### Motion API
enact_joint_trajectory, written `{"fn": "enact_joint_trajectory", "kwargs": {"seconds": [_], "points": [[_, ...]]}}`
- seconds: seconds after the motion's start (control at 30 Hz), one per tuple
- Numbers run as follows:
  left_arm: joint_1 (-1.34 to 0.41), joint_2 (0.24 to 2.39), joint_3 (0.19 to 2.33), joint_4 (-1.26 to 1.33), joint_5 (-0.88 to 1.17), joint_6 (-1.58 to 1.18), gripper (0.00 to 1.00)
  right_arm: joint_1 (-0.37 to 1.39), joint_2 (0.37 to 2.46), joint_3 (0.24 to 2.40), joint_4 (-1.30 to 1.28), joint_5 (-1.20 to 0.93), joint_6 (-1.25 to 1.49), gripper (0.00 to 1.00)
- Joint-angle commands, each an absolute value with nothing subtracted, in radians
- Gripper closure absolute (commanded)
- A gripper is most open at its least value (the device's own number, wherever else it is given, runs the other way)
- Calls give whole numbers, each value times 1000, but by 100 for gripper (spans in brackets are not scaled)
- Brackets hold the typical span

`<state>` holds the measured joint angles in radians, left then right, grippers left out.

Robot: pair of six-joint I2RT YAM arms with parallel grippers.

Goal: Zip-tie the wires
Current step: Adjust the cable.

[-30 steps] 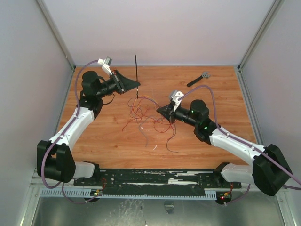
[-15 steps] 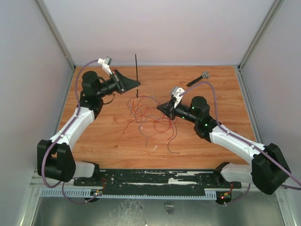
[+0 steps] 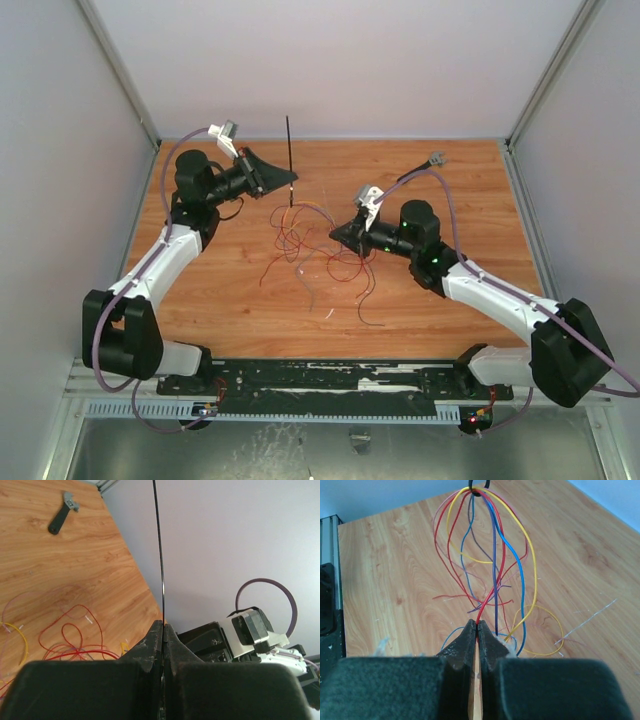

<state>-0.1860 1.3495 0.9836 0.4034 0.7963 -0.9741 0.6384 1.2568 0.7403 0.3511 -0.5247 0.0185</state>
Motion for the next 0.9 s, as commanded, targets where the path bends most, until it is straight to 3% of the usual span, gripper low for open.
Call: {"fn": "enact_joint_trajectory", "kwargs": {"seconds": [0.0, 0.87], "points": [[-175, 1357, 1032, 449, 816, -986, 100, 629, 1257, 783, 251, -573, -21, 100], [-172, 1341, 950, 499, 822, -1008, 100, 618, 1256, 905, 267, -548, 98, 100]]}}
